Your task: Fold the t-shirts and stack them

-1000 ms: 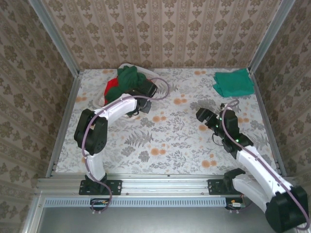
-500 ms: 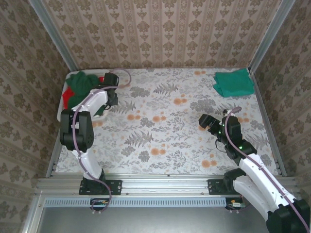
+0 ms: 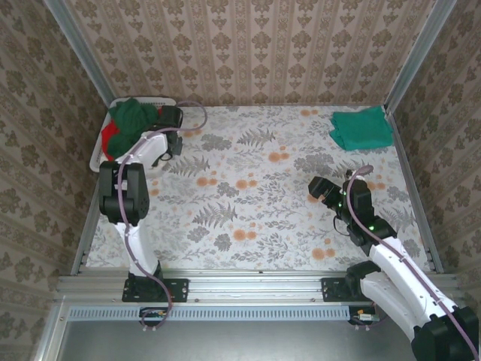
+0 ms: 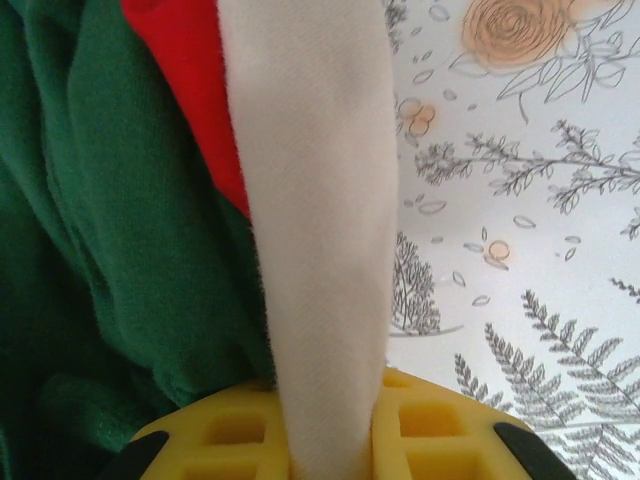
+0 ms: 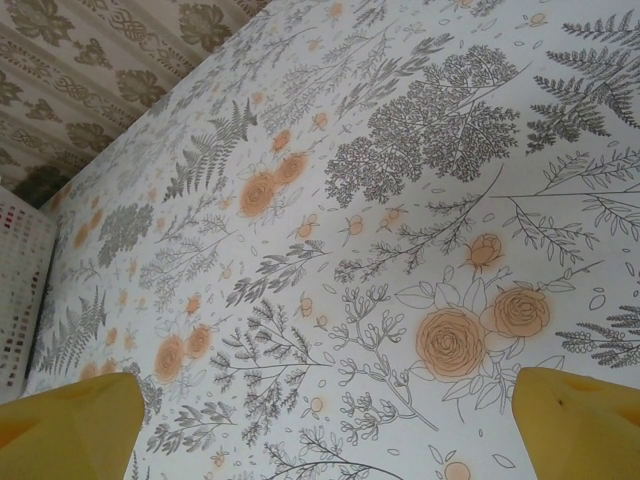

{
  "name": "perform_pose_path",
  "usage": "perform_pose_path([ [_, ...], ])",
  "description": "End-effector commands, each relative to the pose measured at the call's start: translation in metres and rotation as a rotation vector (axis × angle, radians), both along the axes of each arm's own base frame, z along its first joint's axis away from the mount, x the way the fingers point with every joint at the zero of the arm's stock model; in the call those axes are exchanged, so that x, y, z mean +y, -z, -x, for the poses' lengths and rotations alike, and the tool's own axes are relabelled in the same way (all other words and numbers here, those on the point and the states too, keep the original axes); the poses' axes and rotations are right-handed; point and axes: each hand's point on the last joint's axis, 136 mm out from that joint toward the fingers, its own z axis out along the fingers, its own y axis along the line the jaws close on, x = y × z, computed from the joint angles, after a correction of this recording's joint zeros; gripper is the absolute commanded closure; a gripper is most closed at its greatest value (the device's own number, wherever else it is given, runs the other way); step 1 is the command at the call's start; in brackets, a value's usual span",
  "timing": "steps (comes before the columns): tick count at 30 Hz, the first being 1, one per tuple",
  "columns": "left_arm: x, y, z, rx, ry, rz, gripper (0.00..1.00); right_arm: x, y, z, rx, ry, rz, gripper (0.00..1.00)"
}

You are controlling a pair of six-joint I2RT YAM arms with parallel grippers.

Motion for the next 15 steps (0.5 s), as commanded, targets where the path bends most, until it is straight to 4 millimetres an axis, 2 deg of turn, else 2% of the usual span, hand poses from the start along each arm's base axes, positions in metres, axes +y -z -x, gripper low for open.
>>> perform_pose_path([
  [1,0.002,0.009,-0.024,-0.006,0.101,0.024,1.0,-0.005,0.003,-0.001,-0.006,0.016,0.017,0.03],
  [10,0.021,0.037,-0.045,0.051,0.047,-0.038,1.0,-0.007,0.004,-0.006,-0.004,0.026,0.039,0.03],
  [15,0.032,0.036,-0.047,0.054,-0.01,-0.05,1.0,-0.006,0.006,-0.012,0.005,0.02,0.054,0.03],
])
